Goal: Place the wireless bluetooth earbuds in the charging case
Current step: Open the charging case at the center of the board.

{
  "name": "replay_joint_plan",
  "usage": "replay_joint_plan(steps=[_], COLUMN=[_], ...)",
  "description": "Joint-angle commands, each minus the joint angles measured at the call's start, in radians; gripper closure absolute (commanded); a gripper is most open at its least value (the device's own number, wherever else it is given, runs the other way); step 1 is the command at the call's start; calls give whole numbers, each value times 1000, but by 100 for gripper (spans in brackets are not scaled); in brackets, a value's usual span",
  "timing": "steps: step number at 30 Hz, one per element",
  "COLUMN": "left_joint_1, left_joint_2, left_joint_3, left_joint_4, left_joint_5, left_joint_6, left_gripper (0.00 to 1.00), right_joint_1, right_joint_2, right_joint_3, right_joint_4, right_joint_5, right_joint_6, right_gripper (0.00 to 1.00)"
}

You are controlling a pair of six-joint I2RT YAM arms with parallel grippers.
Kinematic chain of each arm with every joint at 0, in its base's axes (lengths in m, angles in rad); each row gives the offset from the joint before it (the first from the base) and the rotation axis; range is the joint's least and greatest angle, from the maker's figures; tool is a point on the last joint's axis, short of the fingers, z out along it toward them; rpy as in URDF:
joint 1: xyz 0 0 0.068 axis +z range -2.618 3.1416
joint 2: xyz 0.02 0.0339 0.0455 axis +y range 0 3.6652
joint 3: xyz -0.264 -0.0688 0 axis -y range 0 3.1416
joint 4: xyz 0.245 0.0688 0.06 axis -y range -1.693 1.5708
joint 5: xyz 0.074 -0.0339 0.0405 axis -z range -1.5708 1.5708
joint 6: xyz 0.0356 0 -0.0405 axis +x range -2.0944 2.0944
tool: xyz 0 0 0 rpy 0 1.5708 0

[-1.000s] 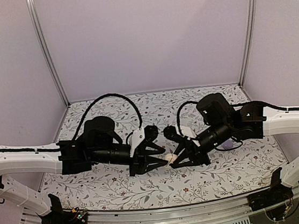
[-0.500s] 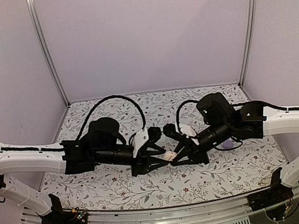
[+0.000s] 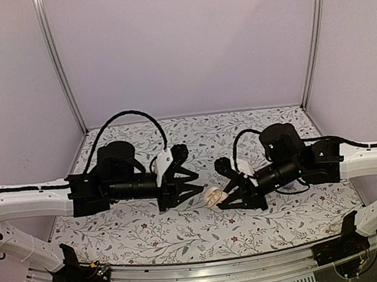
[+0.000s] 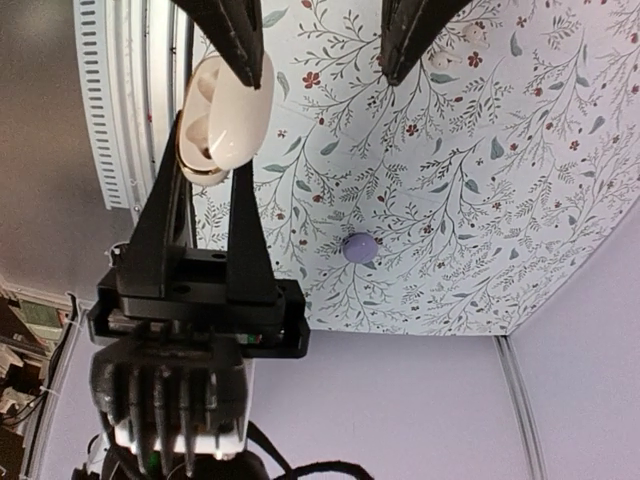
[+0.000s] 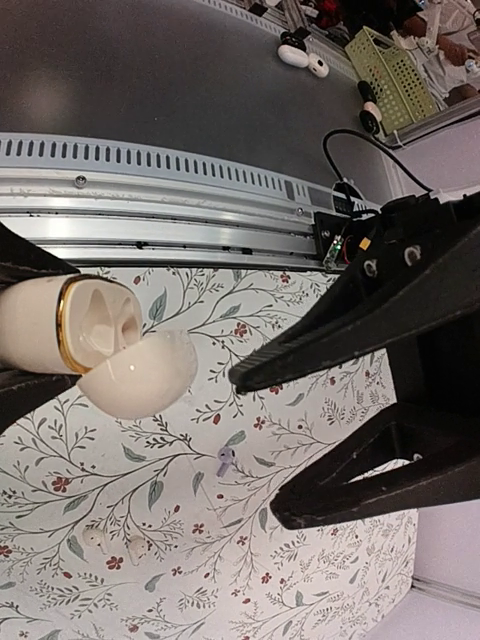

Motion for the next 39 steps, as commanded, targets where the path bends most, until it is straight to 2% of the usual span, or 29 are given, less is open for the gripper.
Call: replay_joint_plan(steps=[1, 5, 8, 14, 18, 23, 31, 39], left_joint_1=[14, 14, 12, 12, 12, 14, 19, 19], left_joint_2=[-26, -61, -64, -7, 37, 86, 154, 160], left_joint_3=[-27, -74, -88, -63, -43, -25, 15, 34], left_joint_4=[28, 77, 116, 171, 183, 221, 261, 244], left_joint_5=[17, 103, 104, 175, 194, 181, 211, 245], left_joint_6=[-5, 10, -14, -41, -28, -29, -50, -35], left_gripper=[60, 55, 54, 50, 50, 50, 57, 74], right_joint_1=[5, 5, 5, 2, 2, 2, 2, 2], right_joint_2=[-30, -58, -102, -108, -106, -137, -159, -151], right_joint_3=[-24, -88, -181, -273, -311, -349, -372, -364], right_joint_4=[64, 182, 332, 563, 633, 652, 635, 621], right_joint_5=[2, 26, 61, 78, 76, 62, 23, 26], right_joint_6=[1, 35, 59, 82, 72, 23, -7, -12], right_gripper=[100, 100, 100, 100, 100, 100, 100, 100])
